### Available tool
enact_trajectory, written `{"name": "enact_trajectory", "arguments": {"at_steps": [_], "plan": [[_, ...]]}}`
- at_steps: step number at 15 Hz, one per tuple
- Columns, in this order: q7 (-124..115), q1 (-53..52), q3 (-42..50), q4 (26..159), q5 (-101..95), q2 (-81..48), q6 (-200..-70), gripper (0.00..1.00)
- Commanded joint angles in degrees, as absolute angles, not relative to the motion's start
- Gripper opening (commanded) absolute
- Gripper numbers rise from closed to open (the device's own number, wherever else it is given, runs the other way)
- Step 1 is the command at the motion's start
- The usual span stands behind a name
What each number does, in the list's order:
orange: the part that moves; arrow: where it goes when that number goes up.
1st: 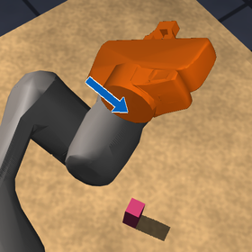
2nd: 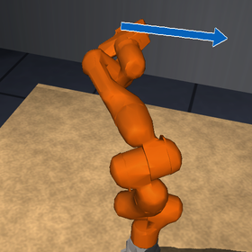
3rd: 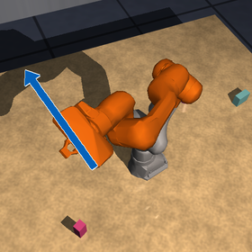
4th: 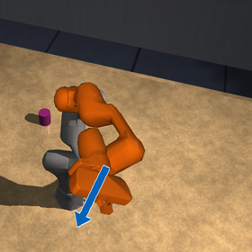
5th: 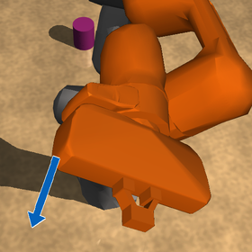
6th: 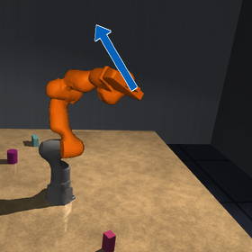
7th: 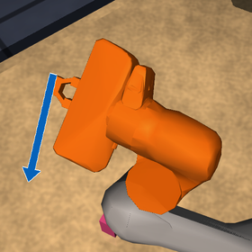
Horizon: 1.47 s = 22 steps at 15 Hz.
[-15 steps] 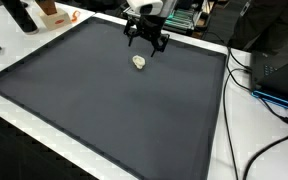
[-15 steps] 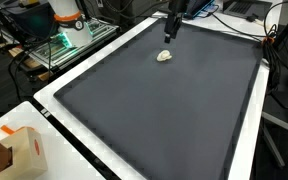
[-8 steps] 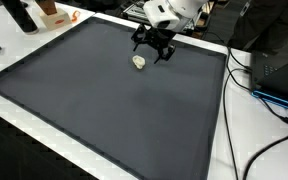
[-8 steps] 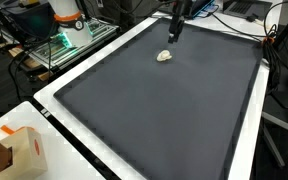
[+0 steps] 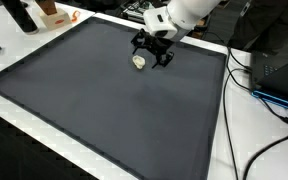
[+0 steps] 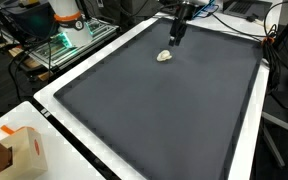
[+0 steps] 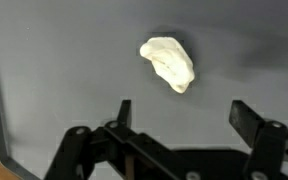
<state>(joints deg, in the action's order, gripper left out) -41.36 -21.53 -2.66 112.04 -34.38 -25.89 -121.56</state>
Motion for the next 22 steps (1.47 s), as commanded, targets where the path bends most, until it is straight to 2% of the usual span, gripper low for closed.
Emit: {"name": "enact_trajectory", "arguments": {"at_steps": [1, 14, 22], "plan": [[-40.6, -20.2, -3.0, 110.2, -32.3, -26.9, -121.6, 1.00], [-40.2, -13.8, -0.6, 107.7, -21.5, -25.6, -124.4, 1.00], [-31.3, -5.4, -0.8, 111.5, -5.0, -22.2, -131.9, 1.00]]}}
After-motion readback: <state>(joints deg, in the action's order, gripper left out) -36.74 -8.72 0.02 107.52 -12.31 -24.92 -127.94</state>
